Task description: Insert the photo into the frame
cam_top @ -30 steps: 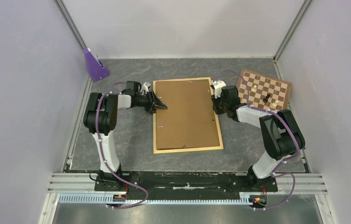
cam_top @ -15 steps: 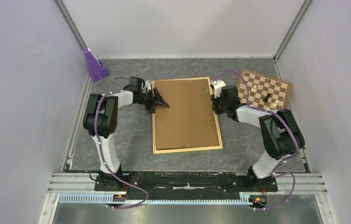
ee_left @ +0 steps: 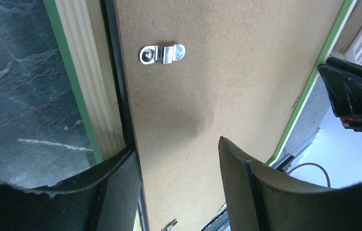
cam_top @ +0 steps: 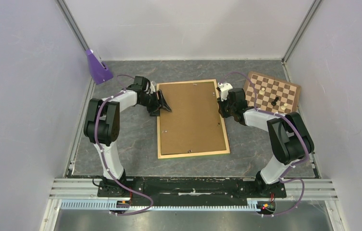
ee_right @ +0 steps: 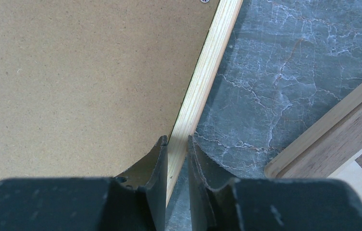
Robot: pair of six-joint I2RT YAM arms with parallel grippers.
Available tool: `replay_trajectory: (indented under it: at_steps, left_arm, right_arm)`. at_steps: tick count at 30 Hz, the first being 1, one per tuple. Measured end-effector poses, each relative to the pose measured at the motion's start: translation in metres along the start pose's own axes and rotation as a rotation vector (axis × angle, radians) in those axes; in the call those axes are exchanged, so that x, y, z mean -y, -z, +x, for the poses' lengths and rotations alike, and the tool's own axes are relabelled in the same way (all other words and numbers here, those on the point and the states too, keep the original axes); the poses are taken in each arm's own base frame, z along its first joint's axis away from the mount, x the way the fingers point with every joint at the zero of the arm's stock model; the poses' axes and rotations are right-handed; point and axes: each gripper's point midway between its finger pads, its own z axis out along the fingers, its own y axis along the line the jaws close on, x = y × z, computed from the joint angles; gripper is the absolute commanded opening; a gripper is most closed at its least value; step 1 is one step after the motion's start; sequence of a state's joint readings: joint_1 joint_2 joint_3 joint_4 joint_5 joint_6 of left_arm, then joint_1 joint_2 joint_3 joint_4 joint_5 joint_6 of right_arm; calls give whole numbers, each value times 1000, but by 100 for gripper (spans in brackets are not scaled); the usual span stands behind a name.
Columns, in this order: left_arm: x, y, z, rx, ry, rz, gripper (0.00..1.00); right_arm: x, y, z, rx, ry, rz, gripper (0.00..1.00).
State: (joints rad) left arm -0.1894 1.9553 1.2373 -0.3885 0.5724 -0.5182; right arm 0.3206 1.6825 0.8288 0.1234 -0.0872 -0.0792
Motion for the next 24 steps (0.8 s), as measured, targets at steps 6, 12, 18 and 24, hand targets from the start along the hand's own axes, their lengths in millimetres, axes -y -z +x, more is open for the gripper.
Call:
replay_trajectory:
  at_steps: [6, 12, 18, 24]
  left_arm:
    - [-4, 9, 3, 7, -40, -58, 66]
    - [-7, 20, 4, 16, -69, -103, 66]
    - [-13, 31, 1, 35, -110, -157, 66]
    - [-16, 41, -4, 57, -134, -195, 66]
  right_arm:
    - [-3, -1, -1, 7, 1, -14, 8]
    - [-5, -2, -2, 10, 3, -25, 8]
    - [-6, -2, -2, 11, 3, -26, 8]
    - [-6, -2, -2, 11, 3, -26, 8]
